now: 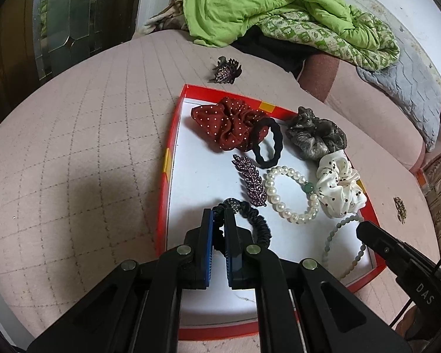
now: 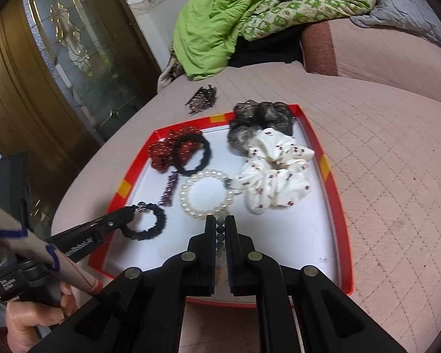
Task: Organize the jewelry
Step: 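Lower the hair tie and blue bracelet into the tray and open both grippers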
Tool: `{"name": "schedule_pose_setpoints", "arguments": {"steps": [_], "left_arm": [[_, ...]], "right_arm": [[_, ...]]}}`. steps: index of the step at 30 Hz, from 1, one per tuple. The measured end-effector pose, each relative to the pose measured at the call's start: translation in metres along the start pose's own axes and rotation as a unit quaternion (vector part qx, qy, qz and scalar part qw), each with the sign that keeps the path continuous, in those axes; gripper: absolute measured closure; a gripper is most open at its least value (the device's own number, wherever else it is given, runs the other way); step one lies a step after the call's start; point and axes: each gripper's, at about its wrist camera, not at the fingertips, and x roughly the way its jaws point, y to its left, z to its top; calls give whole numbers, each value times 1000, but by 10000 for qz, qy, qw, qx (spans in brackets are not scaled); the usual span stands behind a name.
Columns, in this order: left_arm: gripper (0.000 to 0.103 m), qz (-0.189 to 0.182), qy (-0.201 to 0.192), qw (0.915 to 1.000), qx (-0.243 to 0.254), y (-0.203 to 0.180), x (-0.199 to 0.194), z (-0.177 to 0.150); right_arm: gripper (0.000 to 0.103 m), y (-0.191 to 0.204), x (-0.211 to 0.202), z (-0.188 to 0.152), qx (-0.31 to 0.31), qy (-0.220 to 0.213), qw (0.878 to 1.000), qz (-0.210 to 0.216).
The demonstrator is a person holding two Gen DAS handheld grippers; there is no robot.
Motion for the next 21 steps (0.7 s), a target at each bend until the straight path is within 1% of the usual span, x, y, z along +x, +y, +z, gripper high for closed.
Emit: {"name": "schedule_pose_setpoints", "arguments": {"steps": [8, 21], "left_arm": [[96, -11, 144, 9999, 87, -7, 11, 0], [96, -20, 175, 9997, 165, -15, 17, 0]], "right_arm": [[96, -14, 8, 6, 44, 5, 9998, -193], [96, -31, 13, 9, 119, 15, 9988, -470]]}}
